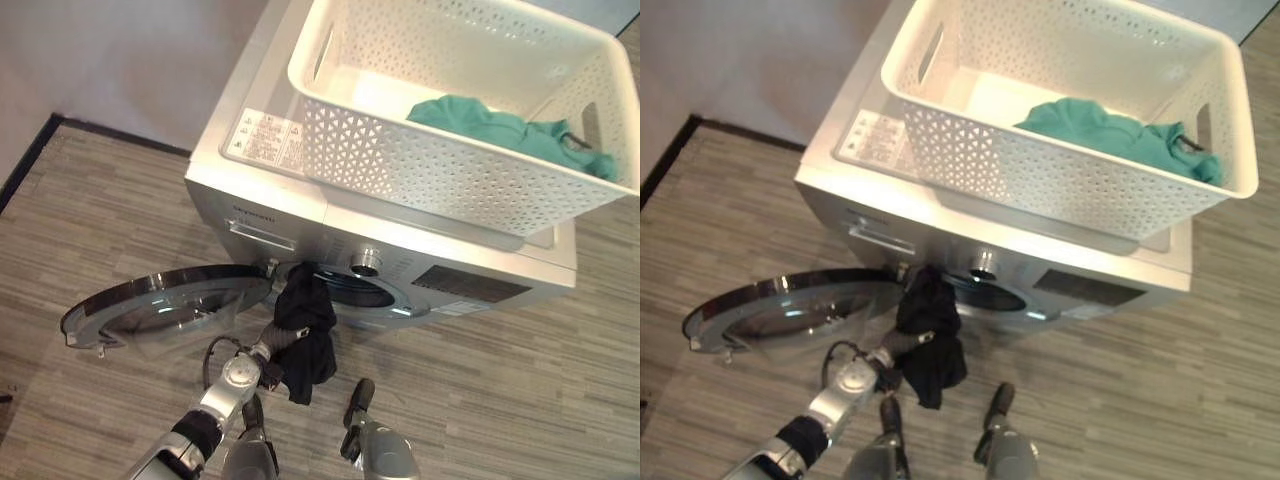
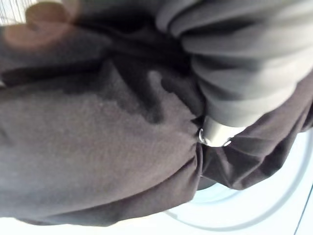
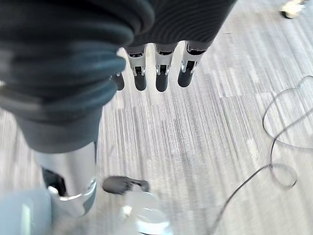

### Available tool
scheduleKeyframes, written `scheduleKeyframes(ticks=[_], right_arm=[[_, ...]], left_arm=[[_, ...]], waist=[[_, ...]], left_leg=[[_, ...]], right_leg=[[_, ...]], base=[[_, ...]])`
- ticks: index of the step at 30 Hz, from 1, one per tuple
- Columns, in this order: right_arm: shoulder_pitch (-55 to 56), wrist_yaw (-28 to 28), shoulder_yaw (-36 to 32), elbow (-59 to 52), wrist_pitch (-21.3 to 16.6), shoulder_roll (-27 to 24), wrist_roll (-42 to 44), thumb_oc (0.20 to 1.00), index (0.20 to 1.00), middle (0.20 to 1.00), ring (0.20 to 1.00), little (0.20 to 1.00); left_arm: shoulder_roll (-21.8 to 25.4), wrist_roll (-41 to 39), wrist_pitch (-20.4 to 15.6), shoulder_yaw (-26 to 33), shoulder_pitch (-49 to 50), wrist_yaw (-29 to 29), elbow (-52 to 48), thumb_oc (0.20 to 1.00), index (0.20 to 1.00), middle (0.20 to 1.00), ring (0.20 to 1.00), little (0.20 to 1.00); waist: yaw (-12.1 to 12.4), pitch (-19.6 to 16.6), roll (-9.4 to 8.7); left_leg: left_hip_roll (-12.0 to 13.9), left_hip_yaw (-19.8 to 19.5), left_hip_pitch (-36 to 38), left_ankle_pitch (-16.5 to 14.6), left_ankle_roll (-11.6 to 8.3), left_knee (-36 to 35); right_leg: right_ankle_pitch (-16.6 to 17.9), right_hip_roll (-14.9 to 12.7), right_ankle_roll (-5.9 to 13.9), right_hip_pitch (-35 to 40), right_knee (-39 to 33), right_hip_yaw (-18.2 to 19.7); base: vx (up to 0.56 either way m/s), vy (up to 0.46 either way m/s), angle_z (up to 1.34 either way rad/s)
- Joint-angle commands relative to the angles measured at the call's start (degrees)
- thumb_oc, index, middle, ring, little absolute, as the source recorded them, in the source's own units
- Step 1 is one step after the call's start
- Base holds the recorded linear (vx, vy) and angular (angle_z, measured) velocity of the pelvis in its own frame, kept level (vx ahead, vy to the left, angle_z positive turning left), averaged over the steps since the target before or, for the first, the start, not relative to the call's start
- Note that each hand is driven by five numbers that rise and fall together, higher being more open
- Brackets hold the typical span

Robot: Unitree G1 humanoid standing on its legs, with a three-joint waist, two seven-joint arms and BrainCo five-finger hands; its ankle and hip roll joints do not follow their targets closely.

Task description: Grab the laundry basket,head to the washer,open it,put in the laundry and shut it.

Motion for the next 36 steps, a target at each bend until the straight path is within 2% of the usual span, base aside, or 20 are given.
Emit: scheduleKeyframes(ticks=[1,5,9,11,13,17,23,27,32,33,34,35,36], right_arm=[[-4.87,-2.86,5.23,0.2,0.55,0.71,-3.59,1.0,1.0,1.0,1.0,1.0],[-9.29,-5.34,10.26,1.45,1.16,1.8,-8.27,1.0,1.0,1.0,1.0,1.0],[-17.2,-9.15,14.01,3.77,2.59,1.89,-10.38,1.0,1.0,1.0,1.0,1.0],[-18.35,-9.59,15.09,3.9,2.8,2.25,-11.42,1.0,1.0,1.0,1.0,1.0],[-19.54,-10.01,19.23,4.96,4.05,3.28,-16.95,1.0,1.0,1.0,1.0,1.0],[-16.0,-9.09,21.16,8.17,5.94,4.5,-22.24,1.0,1.0,1.0,1.0,1.0],[-11.88,-8.83,20.67,7.98,5.94,5.48,-22.58,1.0,1.0,1.0,1.0,1.0],[-13.18,-10.96,20.49,3.06,3.43,5.75,-18.33,1.0,1.0,1.0,1.0,1.0],[-15.69,-12.69,22.86,-6.43,0.96,4.79,-17.02,1.0,1.0,1.0,1.0,1.0],[-16.96,-13.31,23.06,-12.36,-0.18,3.1,-15.99,1.0,1.0,1.0,1.0,1.0],[-17.14,-13.3,23.13,-12.59,0.0,2.91,-15.94,1.0,1.0,1.0,1.0,1.0],[-17.62,-13.35,23.11,-15.47,-0.58,1.92,-15.73,1.0,1.0,1.0,1.0,1.0],[-18.55,-13.01,23.08,-20.65,-1.07,-0.15,-15.71,1.0,1.0,1.0,1.0,1.0]], left_arm=[[-4.9,-3.28,-3.41,-2.72,-5.82,0.74,1.06,0.2,0.2,0.2,0.2,0.2],[-7.53,-5.1,-3.26,-4.01,-10.78,2.01,4.81,0.2,0.2,0.2,0.2,0.2],[-10.25,-8.94,-3.04,-3.64,-20.79,4.64,11.51,0.2,0.2,0.2,0.2,0.2],[-10.16,-9.33,-3.06,-3.31,-22.56,4.94,12.22,0.2,0.2,0.2,0.2,0.2],[-11.27,-10.95,-2.83,-2.65,-26.21,5.98,14.23,0.2,0.2,0.2,0.2,0.2],[-12.27,-12.72,-2.8,-3.08,-27.72,6.28,14.02,0.2,0.2,0.2,0.2,0.2],[-12.53,-14.49,-2.57,-2.98,-27.98,7.02,15.11,0.2,0.2,0.2,0.2,0.2],[-12.78,-18.1,-3.58,-0.17,-30.9,9.87,18.39,0.2,0.2,0.2,0.2,0.2],[-9.27,-20.28,-4.4,4.53,-39.72,12.47,23.3,0.2,0.2,0.2,0.2,0.2],[-5.32,-21.67,-4.73,7.13,-45.64,13.81,24.96,0.2,0.2,0.2,0.2,0.2],[-5.21,-21.76,-4.75,7.32,-46.03,13.65,25.24,0.2,0.2,0.2,0.2,0.2],[-2.82,-22.49,-5.02,8.41,-48.67,14.07,25.59,0.2,0.2,0.2,0.2,0.2],[2.82,-23.25,-5.51,9.66,-54.81,14.47,27.3,0.2,0.2,0.2,0.2,0.2]], waist=[[1.23,-0.01,-0.31],[1.31,0.07,-0.54],[0.32,1.26,-1.28],[0.11,1.41,-1.24],[-0.29,1.77,-1.1],[-1.07,1.58,-0.79],[-2.37,0.61,-1.01],[-3.98,0.53,-1.84],[-6.19,-0.28,-3.31],[-7.63,-0.53,-4.15],[-7.74,-0.51,-4.06],[-8.3,-0.66,-4.31],[-9.67,-0.94,-4.56]], left_leg=[[0.75,2.7,-6.03,1.71,0.17,0.45],[0.87,2.1,-10.69,1.64,0.29,2.5],[1.73,2.09,-17.55,0.62,0.48,6.93],[1.98,1.98,-19.33,0.14,0.62,8.58],[2.7,1.36,-23.95,-1.24,1.1,12.92],[3.41,0.48,-29.07,-3.2,1.69,18.06],[4.32,-0.05,-35.02,-5.32,2.47,23.56],[5.58,-0.25,-40.81,-6.88,2.87,28.46],[7.13,-0.11,-45.73,-8.04,2.8,31.94],[8.01,-0.14,-47.17,-8.37,2.51,32.75],[8.08,-0.13,-47.46,-8.43,2.51,32.93],[8.49,-0.02,-48.05,-8.57,2.35,33.25],[9.35,0.47,-49.05,-8.79,2.09,33.31]], right_leg=[[-6.48,0.89,-0.16,-6.01,6.52,6.29],[-6.43,0.73,-0.39,-10.66,7.93,6.58],[-6.18,0.03,-0.67,-17.24,10.89,8.03],[-6.38,-0.31,-0.78,-18.89,12.0,8.28],[-7.33,-1.13,-1.34,-23.09,15.78,8.74],[-8.97,-2.02,-2.04,-28.16,20.45,9.22],[-10.4,-2.15,-2.66,-34.47,25.18,10.49],[-11.15,-1.65,-3.24,-40.76,28.9,12.03],[-10.8,-0.67,-3.27,-45.7,30.19,13.46],[-10.41,-0.08,-3.09,-47.14,30.1,13.97],[-10.42,-0.04,-3.1,-47.43,30.21,14.03],[-10.13,0.26,-2.95,-48.12,30.15,14.25],[-9.36,0.9,-2.43,-49.49,29.56,14.63]], base=[[-0.12,-0.047,0.18],[-0.11,-0.051,0.07],[-0.09,-0.011,-0.02],[-0.08,-0.014,-0.07],[-0.09,-0.015,0.05],[-0.03,-0.017,0.08],[-0.01,-0.001,0.03],[-0.02,-0.005,-0.12],[-0.02,-0.001,-0.23],[-0.01,-0.007,-0.28],[-0.01,0.003,-0.36],[0.0,0.034,-0.26],[0.0,0.045,-0.25]])
